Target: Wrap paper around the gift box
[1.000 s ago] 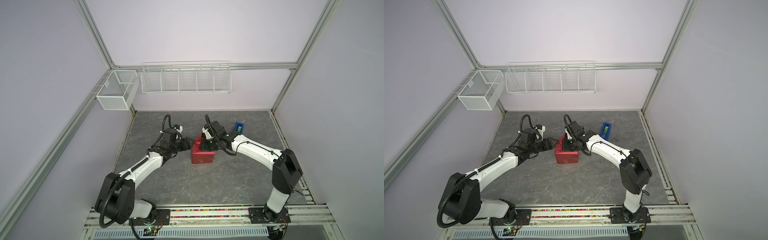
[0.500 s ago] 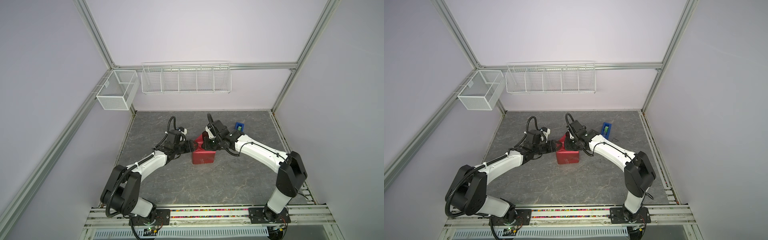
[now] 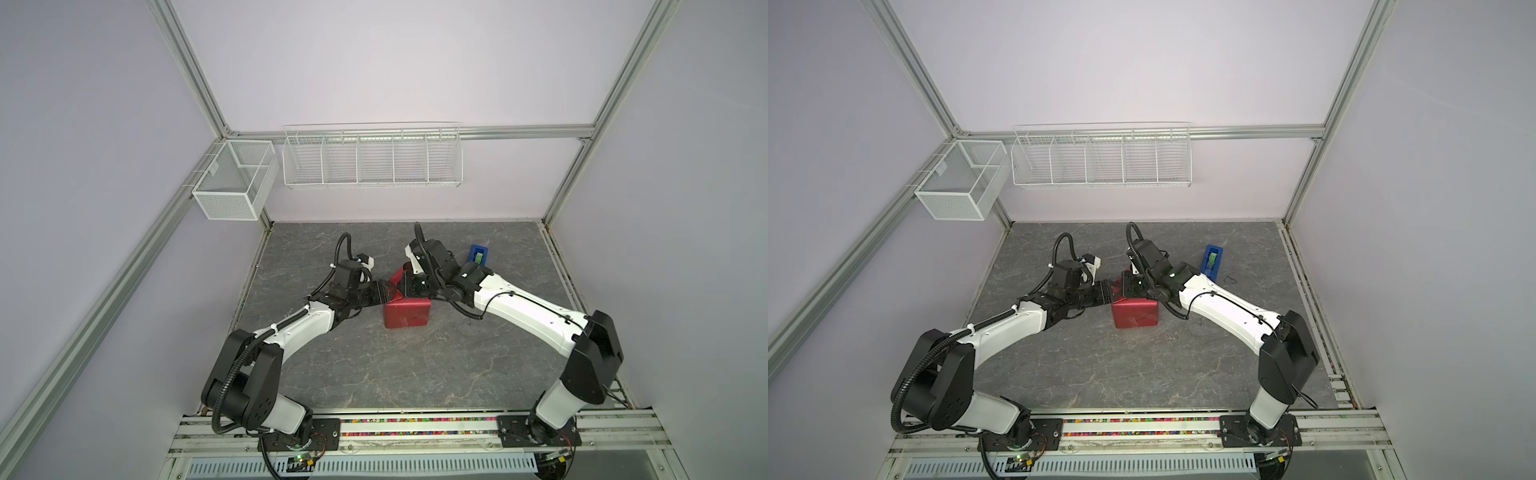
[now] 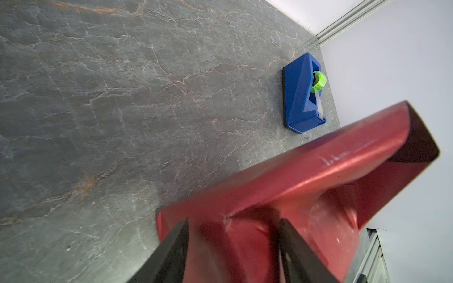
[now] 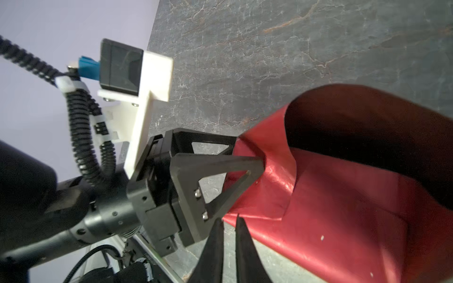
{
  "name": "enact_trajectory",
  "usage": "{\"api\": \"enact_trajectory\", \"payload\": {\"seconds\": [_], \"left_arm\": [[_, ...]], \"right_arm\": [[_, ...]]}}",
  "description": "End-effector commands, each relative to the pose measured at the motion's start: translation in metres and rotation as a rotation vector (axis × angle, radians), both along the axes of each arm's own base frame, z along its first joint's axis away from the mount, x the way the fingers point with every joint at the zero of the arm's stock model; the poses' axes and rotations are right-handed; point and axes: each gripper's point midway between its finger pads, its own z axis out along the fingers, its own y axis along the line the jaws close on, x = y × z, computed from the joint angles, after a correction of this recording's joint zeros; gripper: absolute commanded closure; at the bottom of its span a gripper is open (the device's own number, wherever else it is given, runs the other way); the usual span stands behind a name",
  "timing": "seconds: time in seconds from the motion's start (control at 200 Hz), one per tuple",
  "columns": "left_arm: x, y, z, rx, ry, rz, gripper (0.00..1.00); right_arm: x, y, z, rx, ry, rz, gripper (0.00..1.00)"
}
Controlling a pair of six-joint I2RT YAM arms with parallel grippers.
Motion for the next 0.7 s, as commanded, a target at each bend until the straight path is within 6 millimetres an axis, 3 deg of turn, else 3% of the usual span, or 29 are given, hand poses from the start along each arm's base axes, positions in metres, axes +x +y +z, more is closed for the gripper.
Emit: {"api": "enact_trajectory", "payload": {"seconds": [0.0, 0.21, 0.395, 0.545, 0.695], "left_arm": [[-0.02, 0.01, -0.043, 0.089, 0.123, 0.002, 0.42], [-0.024, 0.01, -0.045, 0.095, 0.128, 0.003, 0.43], [-0.026, 0.012, -0.043, 0.097, 0.124, 0.006, 0.43], [-0.026, 0.012, -0.043, 0.101, 0.124, 0.007, 0.43], [-0.026, 0.012, -0.045, 0.106, 0.127, 0.006, 0.43]], "right_arm": [[0.023, 0.009, -0.01, 0.01, -0.053, -0.057, 0.91], [0.035, 0.009, -0.043, -0.024, -0.054, -0.117, 0.93], [0.034, -0.024, -0.075, -0.158, -0.034, -0.2, 0.93], [0.032, -0.043, -0.084, -0.217, -0.018, -0.226, 0.93], [0.031, -0.049, -0.078, -0.246, -0.018, -0.217, 0.93]]}}
